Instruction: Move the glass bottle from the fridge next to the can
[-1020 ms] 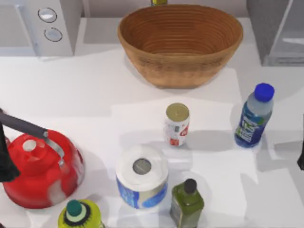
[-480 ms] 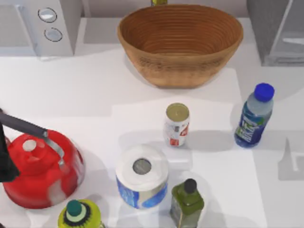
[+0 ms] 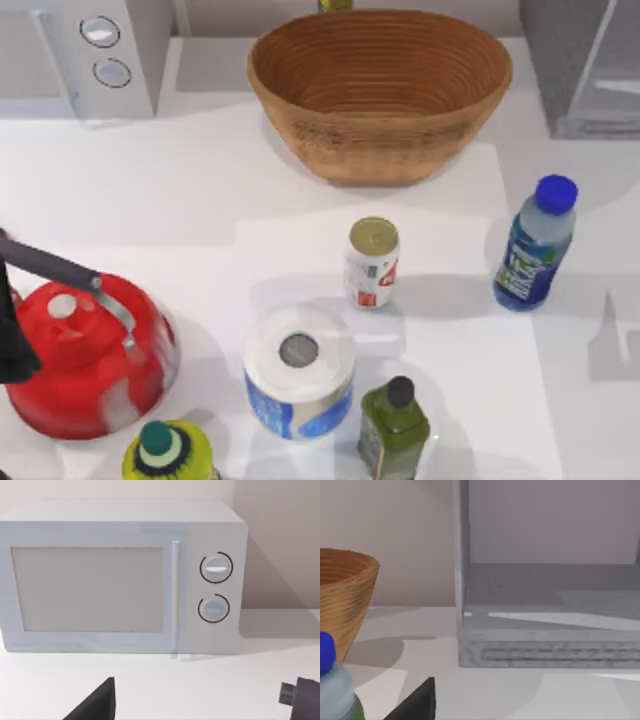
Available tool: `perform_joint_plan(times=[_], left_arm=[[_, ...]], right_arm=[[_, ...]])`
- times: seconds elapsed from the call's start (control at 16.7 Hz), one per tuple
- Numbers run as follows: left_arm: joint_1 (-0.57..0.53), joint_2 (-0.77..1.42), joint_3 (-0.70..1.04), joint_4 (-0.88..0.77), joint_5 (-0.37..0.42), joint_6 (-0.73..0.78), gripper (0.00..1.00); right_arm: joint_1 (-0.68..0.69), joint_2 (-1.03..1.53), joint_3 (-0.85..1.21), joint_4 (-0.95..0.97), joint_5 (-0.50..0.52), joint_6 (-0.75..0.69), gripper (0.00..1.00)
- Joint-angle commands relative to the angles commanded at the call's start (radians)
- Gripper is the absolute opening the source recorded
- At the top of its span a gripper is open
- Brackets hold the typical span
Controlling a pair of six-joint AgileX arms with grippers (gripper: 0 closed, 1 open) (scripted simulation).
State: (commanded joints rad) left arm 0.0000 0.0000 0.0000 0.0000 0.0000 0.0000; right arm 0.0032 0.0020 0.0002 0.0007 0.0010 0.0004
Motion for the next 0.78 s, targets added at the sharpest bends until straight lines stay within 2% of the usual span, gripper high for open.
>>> perform_joint_plan(times=[0.18,0.36,0.78], left_arm=[[0.0,0.0,0.0,0.0,0.0,0.0,1.0],[0.0,0.0,0.0,0.0,0.0,0.0,1.0],[0.0,0.0,0.0,0.0,0.0,0.0,1.0]], right_arm=[[-0.003,-0.051,0.043,-0.065,0.003,-0.001,1.0],[-0.006,-0.153,0.126,-0.225,0.004,-0.003,1.0],[-0.005,-0.47,0.384,-0.845,0.0,-0.005,1.0]])
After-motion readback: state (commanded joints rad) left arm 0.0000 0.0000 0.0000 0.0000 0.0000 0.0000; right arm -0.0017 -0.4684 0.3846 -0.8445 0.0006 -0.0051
